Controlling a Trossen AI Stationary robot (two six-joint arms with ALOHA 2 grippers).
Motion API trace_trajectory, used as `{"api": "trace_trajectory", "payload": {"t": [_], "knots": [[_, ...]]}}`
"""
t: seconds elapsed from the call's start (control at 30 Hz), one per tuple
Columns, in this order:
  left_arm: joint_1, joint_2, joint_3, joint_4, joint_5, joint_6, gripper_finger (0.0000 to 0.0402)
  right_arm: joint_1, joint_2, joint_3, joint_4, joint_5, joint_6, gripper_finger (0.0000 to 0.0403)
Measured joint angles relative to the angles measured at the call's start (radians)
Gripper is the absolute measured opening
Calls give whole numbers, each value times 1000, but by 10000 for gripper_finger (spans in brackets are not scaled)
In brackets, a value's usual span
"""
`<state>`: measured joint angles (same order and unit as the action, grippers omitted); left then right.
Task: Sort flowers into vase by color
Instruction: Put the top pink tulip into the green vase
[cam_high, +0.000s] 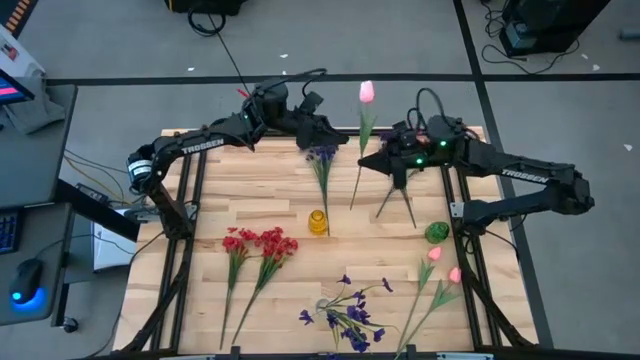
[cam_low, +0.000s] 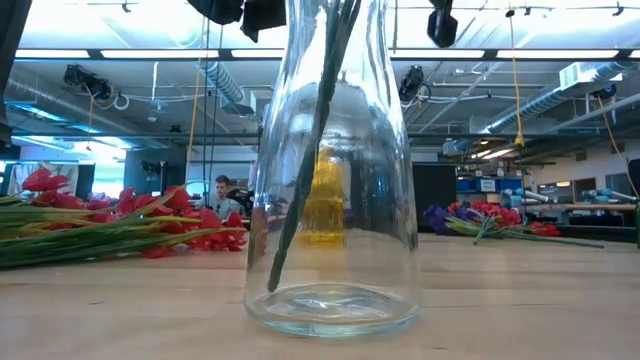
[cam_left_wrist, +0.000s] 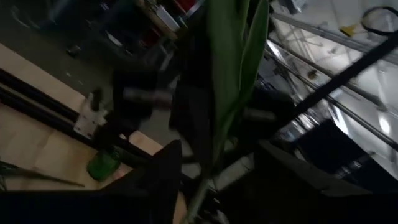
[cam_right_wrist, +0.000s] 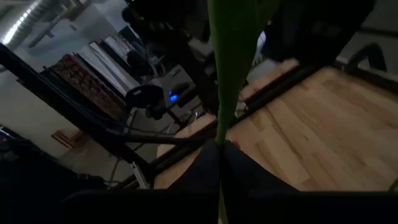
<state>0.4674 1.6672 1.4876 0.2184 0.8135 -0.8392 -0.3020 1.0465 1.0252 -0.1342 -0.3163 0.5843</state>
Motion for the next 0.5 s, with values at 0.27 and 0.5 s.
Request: {"api": "trace_trajectory", "payload": {"t": [0.27, 0.5], "knots": [[45, -4, 0, -15, 27, -2, 218, -4, -208, 1, -154, 181, -27, 8], [97, -49, 1, -260, -196, 164, 218, 56, -392, 1, -375, 361, 13, 8]]}}
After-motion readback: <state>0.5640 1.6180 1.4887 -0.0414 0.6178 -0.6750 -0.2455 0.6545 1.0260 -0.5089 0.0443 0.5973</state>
